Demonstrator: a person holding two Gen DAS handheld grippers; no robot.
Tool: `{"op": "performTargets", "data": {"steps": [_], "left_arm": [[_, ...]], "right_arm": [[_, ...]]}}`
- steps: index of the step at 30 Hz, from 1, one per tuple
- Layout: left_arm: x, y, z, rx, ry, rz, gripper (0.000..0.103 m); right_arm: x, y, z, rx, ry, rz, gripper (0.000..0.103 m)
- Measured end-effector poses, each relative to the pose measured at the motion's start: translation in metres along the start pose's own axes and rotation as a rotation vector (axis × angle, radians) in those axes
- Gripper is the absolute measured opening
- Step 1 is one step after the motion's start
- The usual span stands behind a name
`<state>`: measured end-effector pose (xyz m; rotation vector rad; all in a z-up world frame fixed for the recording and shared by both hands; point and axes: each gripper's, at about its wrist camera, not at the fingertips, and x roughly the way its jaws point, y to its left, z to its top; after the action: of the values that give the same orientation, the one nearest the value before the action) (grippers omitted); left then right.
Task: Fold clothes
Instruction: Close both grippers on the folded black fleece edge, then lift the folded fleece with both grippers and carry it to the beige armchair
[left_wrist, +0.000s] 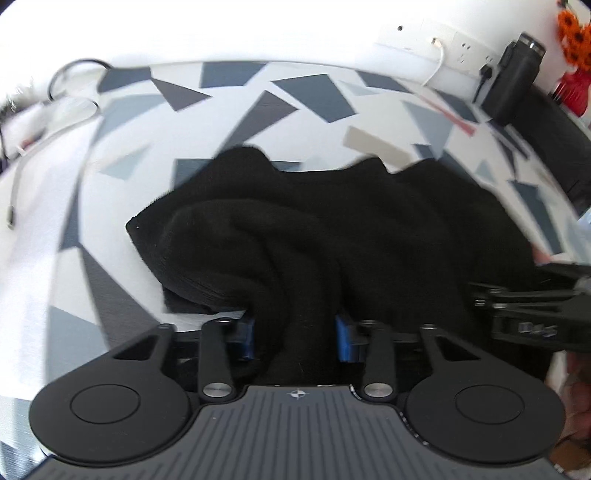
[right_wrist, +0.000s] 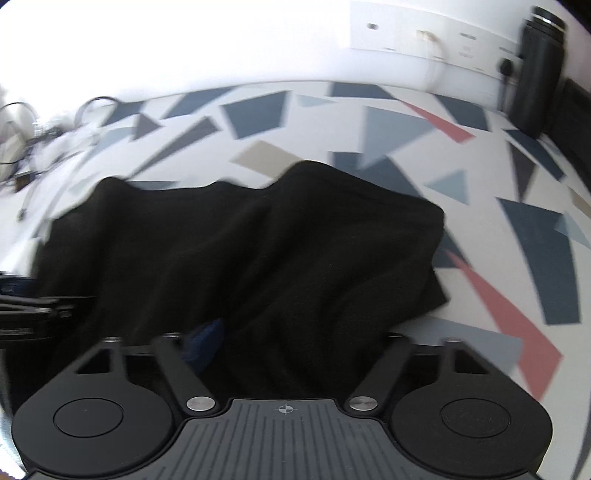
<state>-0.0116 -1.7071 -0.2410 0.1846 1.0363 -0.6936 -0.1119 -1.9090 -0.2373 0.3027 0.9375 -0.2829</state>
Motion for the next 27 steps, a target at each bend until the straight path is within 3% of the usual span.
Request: {"op": "performTargets", "data": {"steps": [1, 3, 7, 15, 21, 27], "left_arm": [[-0.001, 0.0, 0.001, -0.009, 0.002, -0.017, 0.033], [-0.005, 0.005, 0.002, -0.047, 0.002, -0.035, 0.031], [-0.031, 0.018, 0.005, -0.085, -0.064, -0.043, 0.031], [-0.111, 0.059, 0.004, -0.2, -0.265, -0.071, 0.031], [-0.183, 0.09, -0.027, -0.334, -0.39, 0.019, 0.031], [-0.232, 0.1, -0.078, -0.522, -0.449, 0.232, 0.031]], "right_arm": [[-0.001, 0.003, 0.001, 0.004, 0.0, 0.027, 0.032], [-0.002, 0.007, 0.004, 0.038, 0.02, 0.107, 0.028], [-0.019, 0.02, 0.009, 0.044, -0.033, 0.163, 0.026], [-0.081, 0.057, 0.044, -0.003, -0.242, 0.223, 0.026], [-0.114, 0.097, 0.066, -0.088, -0.315, 0.361, 0.026], [-0.116, 0.156, 0.079, -0.261, -0.271, 0.602, 0.026]]}}
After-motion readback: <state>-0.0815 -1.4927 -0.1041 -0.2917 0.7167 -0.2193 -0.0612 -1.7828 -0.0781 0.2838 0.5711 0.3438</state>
